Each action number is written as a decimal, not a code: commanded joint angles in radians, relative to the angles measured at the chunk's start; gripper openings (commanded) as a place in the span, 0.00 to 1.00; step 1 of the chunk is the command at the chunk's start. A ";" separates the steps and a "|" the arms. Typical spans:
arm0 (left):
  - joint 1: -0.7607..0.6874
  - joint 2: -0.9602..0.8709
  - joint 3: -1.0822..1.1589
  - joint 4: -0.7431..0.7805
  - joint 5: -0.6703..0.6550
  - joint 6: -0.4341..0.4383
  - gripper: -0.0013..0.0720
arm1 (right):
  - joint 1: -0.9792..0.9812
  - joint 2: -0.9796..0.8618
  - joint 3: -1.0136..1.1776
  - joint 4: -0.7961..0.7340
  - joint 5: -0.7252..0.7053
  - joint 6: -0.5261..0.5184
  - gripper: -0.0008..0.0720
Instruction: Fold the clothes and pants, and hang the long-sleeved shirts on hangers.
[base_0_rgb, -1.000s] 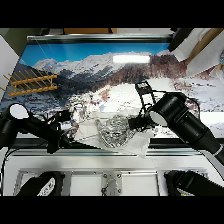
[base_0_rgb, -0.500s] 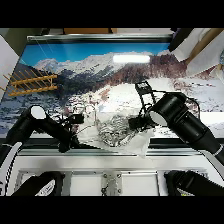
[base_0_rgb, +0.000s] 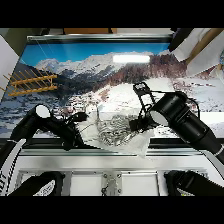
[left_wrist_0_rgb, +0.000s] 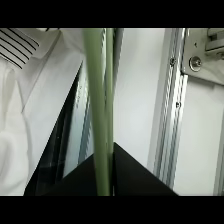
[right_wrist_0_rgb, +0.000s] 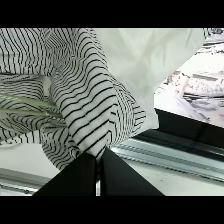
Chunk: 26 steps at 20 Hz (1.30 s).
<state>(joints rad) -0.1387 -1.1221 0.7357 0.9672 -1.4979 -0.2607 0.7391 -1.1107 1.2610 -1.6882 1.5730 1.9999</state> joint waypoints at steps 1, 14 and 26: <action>-0.001 -0.002 0.000 -0.003 0.006 -0.003 0.03 | -0.006 0.001 0.015 -0.015 0.132 -0.052 0.03; -0.001 -0.002 0.000 -0.049 0.034 -0.007 0.03 | 0.011 -0.002 0.015 -0.062 -0.058 -0.059 0.03; -0.001 -0.002 0.000 -0.079 0.037 0.003 0.03 | 0.023 -0.002 0.042 0.000 -0.263 -0.116 0.03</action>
<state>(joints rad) -0.1390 -1.1240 0.7357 0.8944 -1.4658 -0.2592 0.7544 -1.1122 1.2892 -1.7401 1.3510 1.9232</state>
